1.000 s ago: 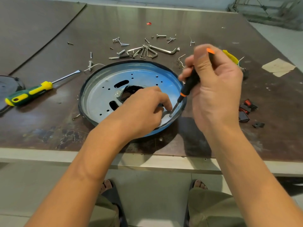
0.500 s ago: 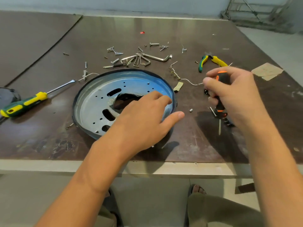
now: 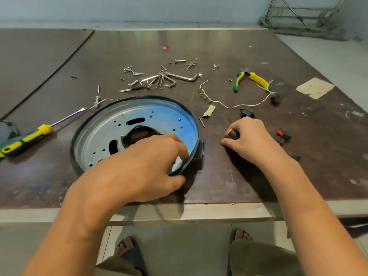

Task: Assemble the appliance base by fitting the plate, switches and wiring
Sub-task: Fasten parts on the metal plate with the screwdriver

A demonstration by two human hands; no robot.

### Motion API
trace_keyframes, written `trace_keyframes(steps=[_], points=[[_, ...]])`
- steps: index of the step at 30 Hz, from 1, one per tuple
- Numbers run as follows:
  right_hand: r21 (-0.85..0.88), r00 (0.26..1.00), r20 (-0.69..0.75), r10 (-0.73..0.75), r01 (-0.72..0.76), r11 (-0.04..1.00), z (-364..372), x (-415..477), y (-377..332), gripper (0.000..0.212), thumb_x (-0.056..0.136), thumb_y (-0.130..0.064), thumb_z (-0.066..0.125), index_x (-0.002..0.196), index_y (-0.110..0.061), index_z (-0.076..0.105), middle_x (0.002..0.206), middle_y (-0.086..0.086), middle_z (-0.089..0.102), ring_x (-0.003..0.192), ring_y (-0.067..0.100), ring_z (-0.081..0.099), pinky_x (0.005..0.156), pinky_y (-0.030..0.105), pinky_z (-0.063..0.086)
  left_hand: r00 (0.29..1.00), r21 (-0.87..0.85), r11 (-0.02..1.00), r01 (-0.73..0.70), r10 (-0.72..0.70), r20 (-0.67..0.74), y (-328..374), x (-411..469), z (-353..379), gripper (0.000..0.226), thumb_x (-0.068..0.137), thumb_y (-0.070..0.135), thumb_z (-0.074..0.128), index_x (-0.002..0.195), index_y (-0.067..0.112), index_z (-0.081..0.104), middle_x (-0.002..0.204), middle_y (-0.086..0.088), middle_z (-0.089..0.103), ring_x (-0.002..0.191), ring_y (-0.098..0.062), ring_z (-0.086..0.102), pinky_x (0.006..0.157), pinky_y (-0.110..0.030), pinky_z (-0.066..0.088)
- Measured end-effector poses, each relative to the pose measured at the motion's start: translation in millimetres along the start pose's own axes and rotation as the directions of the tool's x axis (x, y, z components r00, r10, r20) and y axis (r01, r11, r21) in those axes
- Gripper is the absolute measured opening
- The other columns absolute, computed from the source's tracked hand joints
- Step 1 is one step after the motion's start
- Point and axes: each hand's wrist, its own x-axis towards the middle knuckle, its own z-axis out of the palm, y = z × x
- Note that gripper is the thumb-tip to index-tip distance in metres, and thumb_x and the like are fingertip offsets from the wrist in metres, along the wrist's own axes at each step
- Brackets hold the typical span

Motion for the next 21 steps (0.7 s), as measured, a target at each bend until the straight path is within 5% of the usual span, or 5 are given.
trace_keyframes(steps=[2, 5, 13, 17, 21], points=[[-0.019, 1.000, -0.005, -0.014, 0.014, 1.000, 2, 0, -2, 0.020, 0.088, -0.032, 0.074, 0.091, -0.013, 0.074, 0.087, 0.010, 0.067, 0.090, 0.028, 0.062, 0.069, 0.031, 0.044, 0.997, -0.096, 0.995, 0.023, -0.030, -0.069, 4, 3, 1, 0.062, 0.083, 0.068, 0.050, 0.133, 0.032, 0.055, 0.141, 0.013, 0.046, 0.128, -0.011, 0.047, 0.106, -0.032, 0.041], [-0.024, 1.000, -0.006, -0.012, 0.011, 1.000, 4, 0, -3, 0.017, 0.088, -0.031, 0.073, 0.093, -0.015, 0.072, 0.091, 0.010, 0.066, 0.091, 0.029, 0.062, 0.071, 0.031, 0.044, 0.975, -0.087, 0.995, 0.039, -0.057, -0.217, 15, 16, 13, 0.075, 0.090, 0.067, 0.039, 0.149, 0.021, 0.036, 0.148, 0.004, 0.042, 0.136, -0.014, 0.038, 0.114, -0.035, 0.032], [0.049, 0.999, 0.032, 0.020, -0.022, 0.999, 4, 0, -4, 0.013, 0.083, -0.026, 0.075, 0.090, -0.019, 0.068, 0.095, 0.007, 0.065, 0.085, 0.021, 0.060, 0.065, 0.028, 0.044, 1.000, -0.083, 0.996, 0.022, -0.023, -0.019, 15, 19, 14, 0.038, 0.096, 0.034, 0.044, 0.129, 0.018, 0.048, 0.136, 0.001, 0.044, 0.126, -0.019, 0.045, 0.116, -0.043, 0.022], [0.070, 0.999, 0.035, 0.024, -0.027, 0.997, 4, -1, -5, 0.011, 0.082, -0.025, 0.075, 0.088, -0.020, 0.066, 0.093, 0.006, 0.064, 0.083, 0.019, 0.060, 0.059, 0.027, 0.041, 0.997, -0.174, 0.985, 0.007, -0.019, -0.071, 8, 11, 7, 0.051, 0.090, 0.048, 0.057, 0.136, 0.027, 0.049, 0.139, 0.009, 0.051, 0.128, -0.016, 0.049, 0.114, -0.043, 0.034], [0.075, 0.999, 0.046, 0.024, -0.027, 0.997, 4, -1, -5, 0.014, 0.083, -0.027, 0.075, 0.083, -0.025, 0.061, 0.093, 0.004, 0.063, 0.076, 0.012, 0.057, 0.051, 0.020, 0.036, 0.987, -0.196, 0.980, 0.035, -0.065, -0.147, 22, 20, 18, 0.080, 0.092, 0.061, 0.051, 0.154, 0.022, 0.020, 0.155, 0.005, 0.035, 0.142, -0.015, 0.032, 0.120, -0.049, 0.026]])
